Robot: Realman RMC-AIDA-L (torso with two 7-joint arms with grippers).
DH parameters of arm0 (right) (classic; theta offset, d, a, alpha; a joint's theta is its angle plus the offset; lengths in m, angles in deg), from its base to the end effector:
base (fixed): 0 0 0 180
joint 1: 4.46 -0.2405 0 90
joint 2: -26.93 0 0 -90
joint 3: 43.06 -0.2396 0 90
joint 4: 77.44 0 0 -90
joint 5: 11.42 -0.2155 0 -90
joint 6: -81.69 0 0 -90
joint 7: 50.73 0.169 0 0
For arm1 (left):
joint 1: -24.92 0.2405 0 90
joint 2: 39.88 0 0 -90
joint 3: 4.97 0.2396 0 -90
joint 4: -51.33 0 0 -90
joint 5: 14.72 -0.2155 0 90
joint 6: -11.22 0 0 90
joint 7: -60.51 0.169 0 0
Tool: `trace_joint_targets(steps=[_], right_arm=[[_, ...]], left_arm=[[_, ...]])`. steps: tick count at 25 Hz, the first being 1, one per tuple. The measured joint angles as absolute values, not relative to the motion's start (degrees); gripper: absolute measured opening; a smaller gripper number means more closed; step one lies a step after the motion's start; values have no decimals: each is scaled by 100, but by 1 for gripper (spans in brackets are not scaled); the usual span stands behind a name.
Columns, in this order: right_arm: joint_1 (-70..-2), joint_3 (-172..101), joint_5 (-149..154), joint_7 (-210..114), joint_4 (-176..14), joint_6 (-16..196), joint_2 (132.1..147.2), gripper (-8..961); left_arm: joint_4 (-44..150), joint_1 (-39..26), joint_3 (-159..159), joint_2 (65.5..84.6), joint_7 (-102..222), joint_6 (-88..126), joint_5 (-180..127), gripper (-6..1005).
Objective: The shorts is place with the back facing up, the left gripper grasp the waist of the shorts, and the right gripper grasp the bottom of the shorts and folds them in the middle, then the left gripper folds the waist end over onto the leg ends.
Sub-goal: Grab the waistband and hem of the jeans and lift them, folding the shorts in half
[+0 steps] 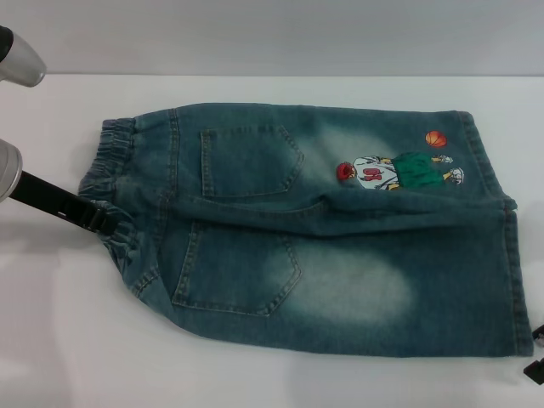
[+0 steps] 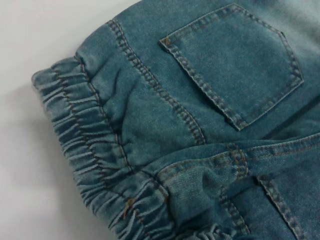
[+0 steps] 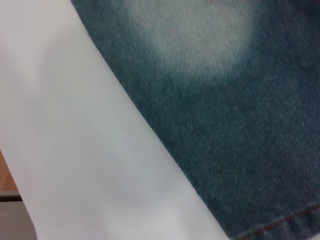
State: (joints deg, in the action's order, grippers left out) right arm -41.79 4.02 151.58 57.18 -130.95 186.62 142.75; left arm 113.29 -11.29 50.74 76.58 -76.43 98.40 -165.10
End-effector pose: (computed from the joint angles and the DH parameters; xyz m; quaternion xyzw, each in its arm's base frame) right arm 0.2933 0.3063 0.0333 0.9183 -0.3318 0.2157 0.0073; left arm -0.2534 0.3754 0.0323 -0.8685 -0.4428 0.1108 0.1931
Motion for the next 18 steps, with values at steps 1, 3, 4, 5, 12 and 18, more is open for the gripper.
trace_joint_targets(steps=[1, 3, 4, 5, 12, 18], right_arm=[[-4184, 405, 15166, 5718, -13095, 18664, 14275, 655], [-4197, 405, 15204, 5716, -13097, 18670, 14262, 655], [-4197, 405, 15204, 5716, -13097, 18670, 14262, 655], [-4205, 405, 15226, 5715, -13097, 18671, 14253, 654], [-4244, 519, 15300, 5724, -13097, 18675, 14261, 654], [-4267, 554, 15302, 5729, -13097, 18674, 14275, 655]], left_arm=[[11327, -1129, 5074, 7658, -7643, 9840, -16510, 59], [11327, -1129, 5074, 7658, -7643, 9840, -16510, 59], [11324, -1129, 5075, 7658, -7643, 9841, -16510, 59], [11324, -1129, 5075, 7658, -7643, 9841, -16510, 59], [11320, -1136, 5071, 7641, -7642, 9841, -16510, 59], [11320, -1143, 5068, 7641, -7642, 9833, -16510, 59]])
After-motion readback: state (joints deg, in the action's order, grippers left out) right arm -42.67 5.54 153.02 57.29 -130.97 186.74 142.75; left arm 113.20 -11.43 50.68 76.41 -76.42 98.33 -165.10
